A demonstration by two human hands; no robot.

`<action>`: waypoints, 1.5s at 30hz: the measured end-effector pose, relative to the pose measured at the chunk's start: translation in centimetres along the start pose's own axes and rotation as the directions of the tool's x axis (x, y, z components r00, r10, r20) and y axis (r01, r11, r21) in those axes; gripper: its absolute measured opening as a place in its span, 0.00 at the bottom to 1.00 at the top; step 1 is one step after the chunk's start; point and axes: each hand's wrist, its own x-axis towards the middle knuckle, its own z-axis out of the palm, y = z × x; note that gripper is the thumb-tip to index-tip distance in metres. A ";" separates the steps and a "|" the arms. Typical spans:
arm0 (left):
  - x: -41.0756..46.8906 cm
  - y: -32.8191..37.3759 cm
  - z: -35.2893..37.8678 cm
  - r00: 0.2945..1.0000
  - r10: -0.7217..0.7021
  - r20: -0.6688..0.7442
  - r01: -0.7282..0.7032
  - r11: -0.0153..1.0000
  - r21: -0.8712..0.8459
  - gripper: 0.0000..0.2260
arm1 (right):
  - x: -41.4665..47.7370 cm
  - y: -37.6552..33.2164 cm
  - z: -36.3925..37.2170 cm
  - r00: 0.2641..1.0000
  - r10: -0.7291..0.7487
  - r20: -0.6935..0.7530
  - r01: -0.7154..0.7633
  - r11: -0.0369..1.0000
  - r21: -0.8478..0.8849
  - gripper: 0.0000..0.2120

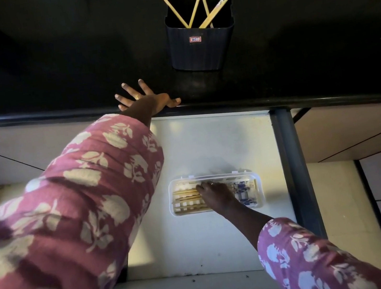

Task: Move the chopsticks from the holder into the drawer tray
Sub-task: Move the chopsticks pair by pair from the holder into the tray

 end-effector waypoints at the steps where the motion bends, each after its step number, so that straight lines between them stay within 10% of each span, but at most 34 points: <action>1: 0.1 0.1 0.1 1.000 -0.005 -0.001 0.005 1.000 0.000 0.51 | 0.2 0.1 0.8 1.000 -0.001 -0.014 0.001 1.000 0.008 0.17; 15: 0.7 0.2 0.1 0.999 -0.037 0.012 0.037 0.999 -0.008 0.52 | -1.3 1.5 -2.0 0.956 -0.232 -0.179 0.204 0.966 -0.161 0.11; 23: 0.3 -0.3 0.7 0.999 0.007 -0.036 -0.008 1.000 -0.023 0.52 | 0.4 6.3 -10.3 0.602 -0.374 -0.705 0.299 0.925 -0.235 0.05; 32: 0.1 -0.2 0.5 1.000 -0.001 -0.016 0.000 1.000 -0.017 0.52 | 6.9 12.4 -25.2 0.241 0.237 -0.941 -0.001 0.970 0.244 0.08; 37: 0.4 0.0 0.0 1.000 0.000 0.027 0.001 1.000 -0.023 0.52 | 10.6 15.2 -30.9 0.455 0.724 -0.518 -0.055 0.604 0.795 0.13; 45: 0.5 0.1 0.0 1.000 -0.017 0.014 0.017 1.000 0.002 0.52 | 16.5 18.5 -33.6 0.597 0.802 0.023 0.151 -0.141 0.978 0.10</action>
